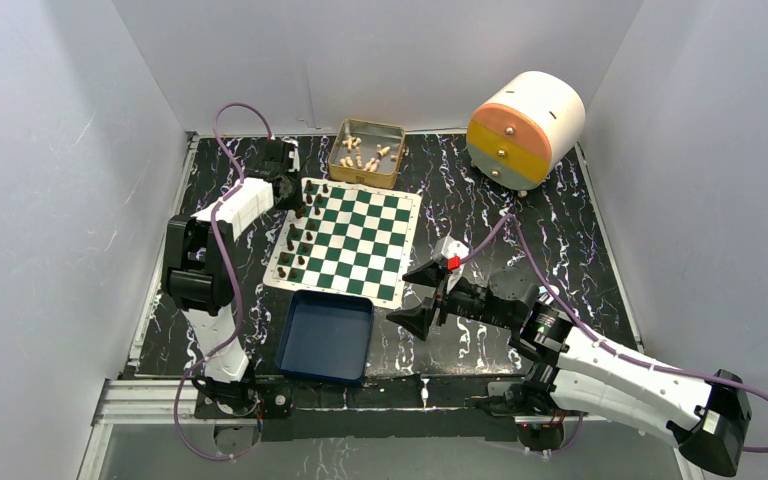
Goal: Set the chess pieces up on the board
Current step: Place the chess piece on the chessboard.
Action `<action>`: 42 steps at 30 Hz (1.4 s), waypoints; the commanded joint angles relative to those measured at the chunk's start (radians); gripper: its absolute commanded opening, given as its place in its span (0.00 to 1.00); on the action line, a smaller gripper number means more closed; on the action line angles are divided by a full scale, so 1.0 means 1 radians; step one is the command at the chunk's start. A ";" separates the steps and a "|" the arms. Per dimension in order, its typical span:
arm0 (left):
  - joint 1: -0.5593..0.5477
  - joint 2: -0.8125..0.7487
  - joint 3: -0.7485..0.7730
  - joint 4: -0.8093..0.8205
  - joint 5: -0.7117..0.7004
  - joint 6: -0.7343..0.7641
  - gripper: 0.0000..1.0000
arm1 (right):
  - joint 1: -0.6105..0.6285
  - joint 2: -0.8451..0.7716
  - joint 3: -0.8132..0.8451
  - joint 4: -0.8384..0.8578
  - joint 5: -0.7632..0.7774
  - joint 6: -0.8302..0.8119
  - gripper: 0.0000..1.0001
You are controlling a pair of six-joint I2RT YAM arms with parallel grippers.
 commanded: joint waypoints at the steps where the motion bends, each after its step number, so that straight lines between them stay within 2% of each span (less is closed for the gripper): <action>1: 0.001 0.001 -0.003 0.003 -0.016 0.022 0.01 | -0.001 -0.019 0.039 0.050 0.017 -0.007 0.99; 17: -0.005 0.035 -0.020 0.010 -0.001 0.050 0.03 | -0.001 -0.033 0.029 0.063 0.030 -0.008 0.99; 25: -0.013 0.031 -0.020 -0.001 -0.010 0.063 0.19 | -0.001 -0.043 0.023 0.049 0.042 -0.012 0.99; 33: -0.015 0.027 0.045 -0.083 0.037 0.039 0.27 | -0.001 -0.026 0.020 0.030 0.060 -0.015 0.99; 42: -0.015 -0.011 0.142 -0.201 0.061 0.006 0.36 | -0.001 -0.008 0.049 -0.038 0.132 0.062 0.99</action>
